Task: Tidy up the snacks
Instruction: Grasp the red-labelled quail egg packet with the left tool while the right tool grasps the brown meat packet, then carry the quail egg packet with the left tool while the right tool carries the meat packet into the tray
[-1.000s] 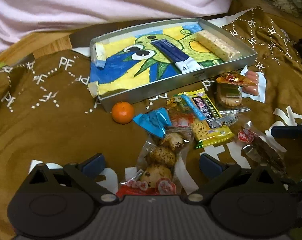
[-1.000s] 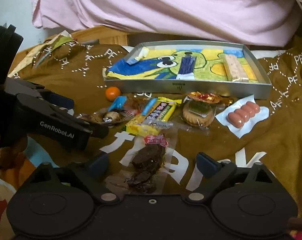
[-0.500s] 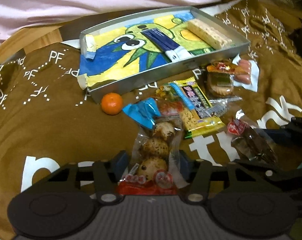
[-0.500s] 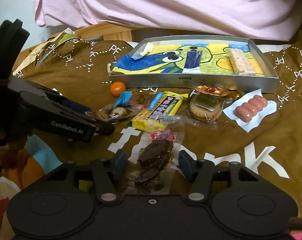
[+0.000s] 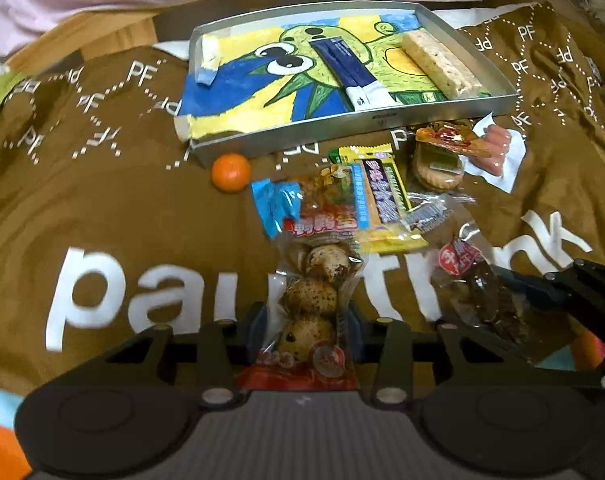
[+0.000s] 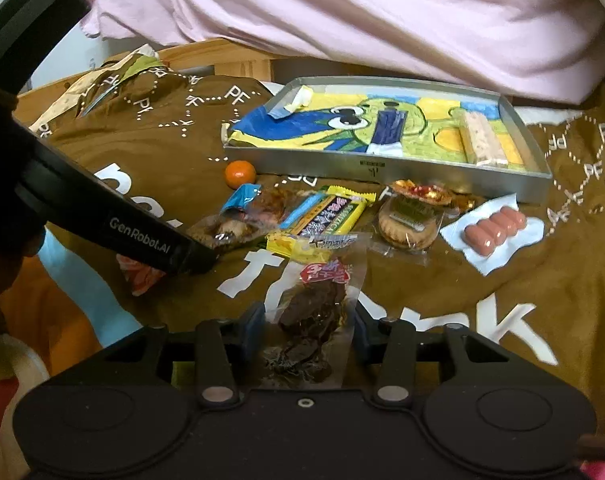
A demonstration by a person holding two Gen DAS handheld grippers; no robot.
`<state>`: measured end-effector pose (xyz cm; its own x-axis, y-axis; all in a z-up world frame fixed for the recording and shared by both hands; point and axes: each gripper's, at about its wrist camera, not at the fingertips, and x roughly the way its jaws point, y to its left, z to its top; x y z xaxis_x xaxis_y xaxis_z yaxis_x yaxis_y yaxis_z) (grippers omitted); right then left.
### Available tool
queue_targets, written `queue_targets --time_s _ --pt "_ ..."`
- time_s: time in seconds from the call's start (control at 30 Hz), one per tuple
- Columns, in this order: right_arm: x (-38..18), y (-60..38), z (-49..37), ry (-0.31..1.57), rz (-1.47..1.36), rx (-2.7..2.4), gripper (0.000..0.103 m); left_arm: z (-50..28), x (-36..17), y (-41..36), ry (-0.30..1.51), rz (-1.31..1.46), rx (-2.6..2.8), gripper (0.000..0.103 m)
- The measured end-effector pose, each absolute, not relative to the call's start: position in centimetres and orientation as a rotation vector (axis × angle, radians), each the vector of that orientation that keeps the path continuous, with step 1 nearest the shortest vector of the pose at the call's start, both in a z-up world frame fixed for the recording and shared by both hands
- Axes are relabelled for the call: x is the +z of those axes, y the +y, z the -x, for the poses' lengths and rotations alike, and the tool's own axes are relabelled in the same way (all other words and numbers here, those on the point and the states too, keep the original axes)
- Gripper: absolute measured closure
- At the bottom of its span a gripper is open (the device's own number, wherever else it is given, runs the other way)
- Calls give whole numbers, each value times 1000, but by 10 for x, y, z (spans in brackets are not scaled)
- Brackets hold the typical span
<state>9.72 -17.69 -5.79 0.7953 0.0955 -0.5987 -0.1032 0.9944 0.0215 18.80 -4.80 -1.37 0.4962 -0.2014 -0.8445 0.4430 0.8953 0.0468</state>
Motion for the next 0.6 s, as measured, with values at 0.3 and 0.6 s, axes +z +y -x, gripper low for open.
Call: queue_targets --time_s 0.3,0.6 --pt "-47 -184 -75 621 37 127 57 -159 -2 -38 1027 -203 -381 60" --pt "-33 -194 -52 577 27 115 57 -125 3 -41 1041 -164 -382 60"
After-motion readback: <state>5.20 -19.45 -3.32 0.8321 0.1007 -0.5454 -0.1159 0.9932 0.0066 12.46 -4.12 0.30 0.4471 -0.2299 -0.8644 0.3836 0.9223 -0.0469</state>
